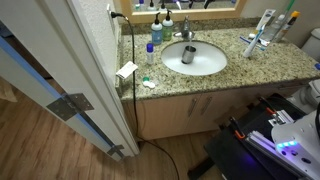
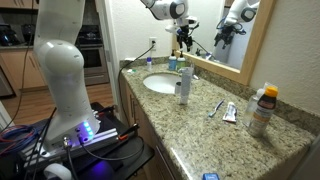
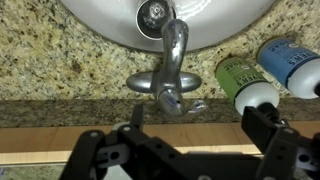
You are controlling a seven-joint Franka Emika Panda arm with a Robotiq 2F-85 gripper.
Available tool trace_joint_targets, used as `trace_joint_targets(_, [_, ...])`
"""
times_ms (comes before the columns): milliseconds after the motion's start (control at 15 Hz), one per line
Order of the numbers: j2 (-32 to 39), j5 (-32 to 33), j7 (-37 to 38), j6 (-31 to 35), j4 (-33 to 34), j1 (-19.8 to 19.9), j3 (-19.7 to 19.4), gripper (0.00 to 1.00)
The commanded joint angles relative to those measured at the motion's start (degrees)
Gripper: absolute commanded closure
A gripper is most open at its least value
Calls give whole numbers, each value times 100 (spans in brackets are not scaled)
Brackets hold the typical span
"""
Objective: Push the tap handle down
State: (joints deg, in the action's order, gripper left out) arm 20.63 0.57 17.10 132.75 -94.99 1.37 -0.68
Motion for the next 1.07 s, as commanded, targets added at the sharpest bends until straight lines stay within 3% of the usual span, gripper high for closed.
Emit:
trace_joint_targets(0, [24,-54,-33,-10,13,-90,-100,0])
trace_joint_targets(267, [479,580,195,377,129,-268,-309,0])
trace_joint_targets(667, [1263,-8,299,1253,656,-232,-260,0])
trace_joint_targets(800, [1423,-18,461,1165,861,-304,-379,0])
trace_joint_targets(867, [1204,1,305,1184,550,-292,-342,0])
trace_joint_targets(933, [1275,-8,354,1183,646,-294,-362,0])
trace_joint_targets(1000, [1297,10,378,1112,683,-308,-383,25])
